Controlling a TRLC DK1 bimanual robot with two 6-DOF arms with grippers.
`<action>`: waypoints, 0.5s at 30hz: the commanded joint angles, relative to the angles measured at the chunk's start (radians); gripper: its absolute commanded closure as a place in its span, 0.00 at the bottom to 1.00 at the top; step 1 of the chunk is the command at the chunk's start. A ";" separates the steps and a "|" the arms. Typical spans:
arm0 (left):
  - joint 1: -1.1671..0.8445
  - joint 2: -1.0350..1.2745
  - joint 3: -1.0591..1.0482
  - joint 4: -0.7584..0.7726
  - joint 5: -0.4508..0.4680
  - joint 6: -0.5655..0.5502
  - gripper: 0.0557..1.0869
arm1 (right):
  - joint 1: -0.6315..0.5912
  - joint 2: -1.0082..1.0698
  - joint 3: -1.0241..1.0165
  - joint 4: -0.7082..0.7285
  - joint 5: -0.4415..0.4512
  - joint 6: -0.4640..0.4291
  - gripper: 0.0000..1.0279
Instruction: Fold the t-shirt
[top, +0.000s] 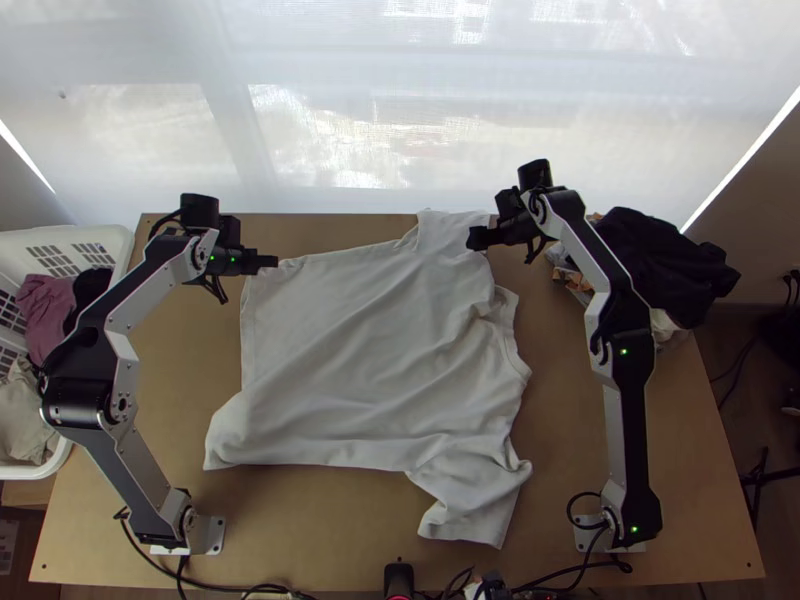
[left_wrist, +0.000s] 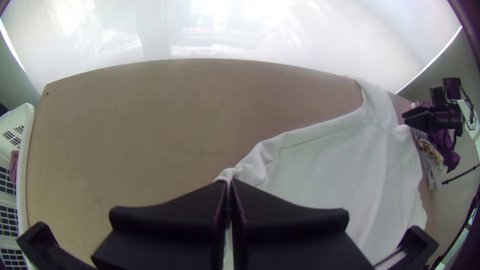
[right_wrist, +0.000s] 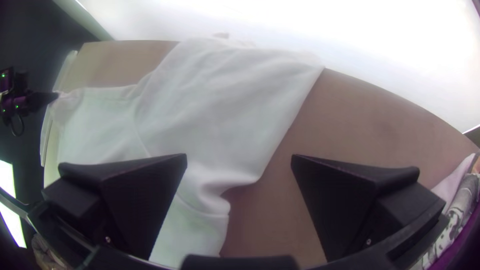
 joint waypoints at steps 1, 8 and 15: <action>-0.006 -0.038 -0.039 -0.004 0.000 0.017 0.97 | -0.006 0.089 0.055 0.043 0.046 -0.014 0.07; -0.017 -0.061 -0.079 -0.004 0.001 0.020 0.97 | -0.007 0.093 0.056 0.132 0.062 -0.020 0.07; -0.021 -0.067 -0.092 -0.002 0.001 0.023 0.97 | 0.005 0.107 0.063 0.150 0.068 -0.022 0.09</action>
